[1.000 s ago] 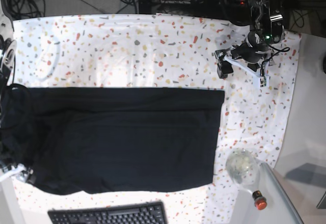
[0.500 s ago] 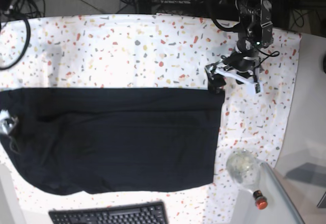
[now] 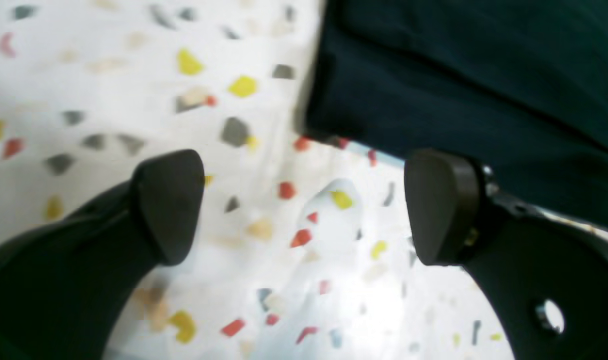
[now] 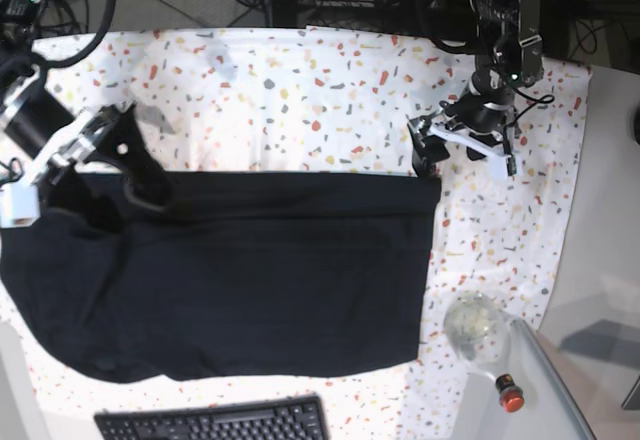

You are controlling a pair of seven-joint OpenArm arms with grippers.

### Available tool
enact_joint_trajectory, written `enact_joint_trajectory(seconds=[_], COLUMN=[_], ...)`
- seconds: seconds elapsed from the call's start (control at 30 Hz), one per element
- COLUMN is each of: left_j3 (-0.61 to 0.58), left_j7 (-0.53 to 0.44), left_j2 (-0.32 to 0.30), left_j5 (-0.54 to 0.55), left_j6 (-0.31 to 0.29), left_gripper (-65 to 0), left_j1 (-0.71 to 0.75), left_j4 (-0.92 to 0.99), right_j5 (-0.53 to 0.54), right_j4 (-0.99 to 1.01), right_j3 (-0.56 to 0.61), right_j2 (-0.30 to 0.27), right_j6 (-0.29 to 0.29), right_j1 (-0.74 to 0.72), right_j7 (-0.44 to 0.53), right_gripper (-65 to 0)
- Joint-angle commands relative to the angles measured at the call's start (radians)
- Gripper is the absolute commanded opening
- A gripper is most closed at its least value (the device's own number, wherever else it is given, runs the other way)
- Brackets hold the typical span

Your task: Layout the t-shirt on the table in an organized manner, then fold the t-shirt properly

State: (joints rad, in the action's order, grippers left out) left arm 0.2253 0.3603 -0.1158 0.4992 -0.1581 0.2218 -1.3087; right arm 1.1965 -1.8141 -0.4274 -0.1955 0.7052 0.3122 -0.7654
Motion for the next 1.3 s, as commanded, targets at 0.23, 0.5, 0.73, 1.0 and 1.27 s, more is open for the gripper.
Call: enact_joint_trajectory(seconds=[0.23,0.5,0.73,1.0,1.27], left_j3=[-0.010,-0.198,-0.432,-0.557,-0.737], left_j7=[0.027,0.033,0.032,0.032,0.024], left_j2=[-0.018,0.008,0.123,0.239,0.242], left_j5=[-0.003,-0.003,-0.003,-0.009,0.011], left_j6=[-0.065,-0.257,-0.067,0.012,0.009], left_gripper=[-4.4,-4.4,-4.3,-4.3,-4.3], left_j1=[0.090,0.129,-0.088,-0.313,-0.350], left_j4=[-0.160,-0.475,-0.541,-0.443,-0.217], right_j5=[-0.073,-0.134,-0.033,0.019,-0.008], right_j4=[0.024,-0.163,-0.191,-0.191,-0.197], right_j3=[-0.121,-0.120,-0.120,-0.118,-0.003], right_j2=[-0.028,-0.028,-0.052,-0.066,-0.075], right_j6=[-0.054,-0.069,-0.069,-0.075,-0.081], right_j1=[-0.120,-0.101,-0.080,-0.083,-0.100], right_j7=[-0.268,-0.394,-0.466,-0.570,-0.558], right_gripper=[0.0,0.0,0.0,0.0,0.0])
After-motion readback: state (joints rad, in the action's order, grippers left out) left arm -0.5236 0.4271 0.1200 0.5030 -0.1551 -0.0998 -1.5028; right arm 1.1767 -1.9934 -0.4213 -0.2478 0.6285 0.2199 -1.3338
